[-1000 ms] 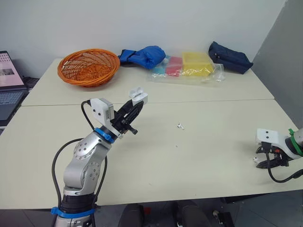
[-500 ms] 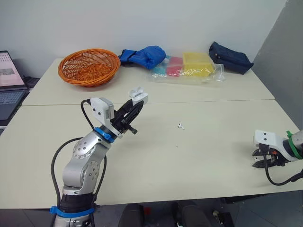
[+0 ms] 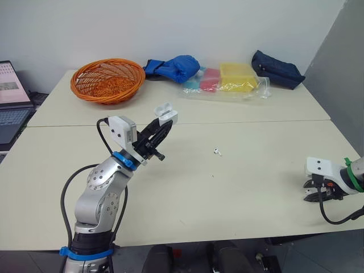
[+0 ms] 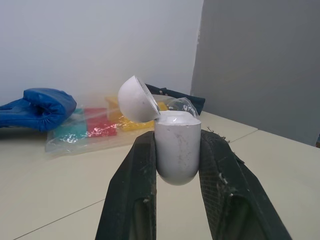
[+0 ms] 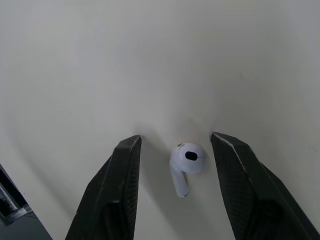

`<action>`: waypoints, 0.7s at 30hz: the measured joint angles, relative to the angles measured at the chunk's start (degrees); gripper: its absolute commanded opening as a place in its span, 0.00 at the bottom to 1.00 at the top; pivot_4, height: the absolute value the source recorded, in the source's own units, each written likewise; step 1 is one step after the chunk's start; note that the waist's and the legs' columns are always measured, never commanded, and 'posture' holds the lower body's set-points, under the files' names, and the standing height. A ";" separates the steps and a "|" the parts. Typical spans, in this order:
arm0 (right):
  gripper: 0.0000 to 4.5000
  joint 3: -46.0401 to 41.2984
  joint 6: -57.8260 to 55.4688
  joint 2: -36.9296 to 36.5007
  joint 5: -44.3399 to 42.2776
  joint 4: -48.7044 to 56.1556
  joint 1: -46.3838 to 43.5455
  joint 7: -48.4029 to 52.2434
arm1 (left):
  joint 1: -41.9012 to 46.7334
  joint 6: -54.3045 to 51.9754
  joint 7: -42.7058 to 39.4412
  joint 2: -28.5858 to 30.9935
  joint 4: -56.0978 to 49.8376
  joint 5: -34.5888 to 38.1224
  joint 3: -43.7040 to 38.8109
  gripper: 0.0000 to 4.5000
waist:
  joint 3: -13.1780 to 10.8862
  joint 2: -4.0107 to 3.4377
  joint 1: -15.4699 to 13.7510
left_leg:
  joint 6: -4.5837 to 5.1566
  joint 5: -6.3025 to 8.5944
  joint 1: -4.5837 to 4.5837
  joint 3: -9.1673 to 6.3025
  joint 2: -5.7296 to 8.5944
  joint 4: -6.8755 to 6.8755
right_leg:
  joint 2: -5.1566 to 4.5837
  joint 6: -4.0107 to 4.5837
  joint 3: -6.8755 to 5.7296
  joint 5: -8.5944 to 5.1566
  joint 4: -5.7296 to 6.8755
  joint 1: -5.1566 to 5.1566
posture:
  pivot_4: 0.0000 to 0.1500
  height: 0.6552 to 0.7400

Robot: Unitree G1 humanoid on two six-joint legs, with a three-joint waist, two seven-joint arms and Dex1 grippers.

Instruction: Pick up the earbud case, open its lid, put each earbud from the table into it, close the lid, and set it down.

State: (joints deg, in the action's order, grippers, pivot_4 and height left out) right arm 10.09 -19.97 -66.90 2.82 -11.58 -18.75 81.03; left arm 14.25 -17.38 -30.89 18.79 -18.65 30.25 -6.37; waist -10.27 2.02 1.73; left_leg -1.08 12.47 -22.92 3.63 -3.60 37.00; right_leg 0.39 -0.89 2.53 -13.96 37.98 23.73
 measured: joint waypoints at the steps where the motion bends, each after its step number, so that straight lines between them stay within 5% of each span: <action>1: 0.42 0.00 0.28 0.00 0.03 -0.10 0.00 -0.03 | 0.02 0.00 0.00 0.00 0.01 0.00 0.00 0.17 | 0.00 0.00 0.01 | 0.00 0.00 0.00 0.00 0.00 0.00 | 0.00 0.00 0.00 0.00 0.00 0.00 | 1.00 1.00; 6: 0.09 0.00 4.05 -0.47 0.57 -1.33 0.31 -0.68 | 0.05 0.02 0.00 0.01 0.03 0.00 -0.12 0.17 | 0.00 0.00 0.00 | 0.00 0.00 0.00 -0.01 -0.01 -0.02 | 0.00 0.01 -0.02 -0.01 -0.01 0.00 | 1.00 1.00; 21: 0.09 -0.19 1.39 1.13 -2.64 0.10 -1.41 0.56 | 0.19 0.34 -0.07 0.00 0.20 -0.14 -0.11 0.17 | 0.00 0.00 0.17 | 0.00 0.00 0.02 -0.01 -0.02 -0.02 | 0.02 -0.01 0.02 0.00 0.03 0.02 | 1.00 1.00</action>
State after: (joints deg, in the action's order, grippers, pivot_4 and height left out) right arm 9.90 -18.58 -65.77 0.18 -11.49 -20.17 81.59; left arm 14.44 -17.04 -30.96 18.79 -18.45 30.11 -6.48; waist -10.27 2.02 1.90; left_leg -1.08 12.47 -22.91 3.61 -3.62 36.98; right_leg 0.41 -0.90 2.55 -13.95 38.02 23.74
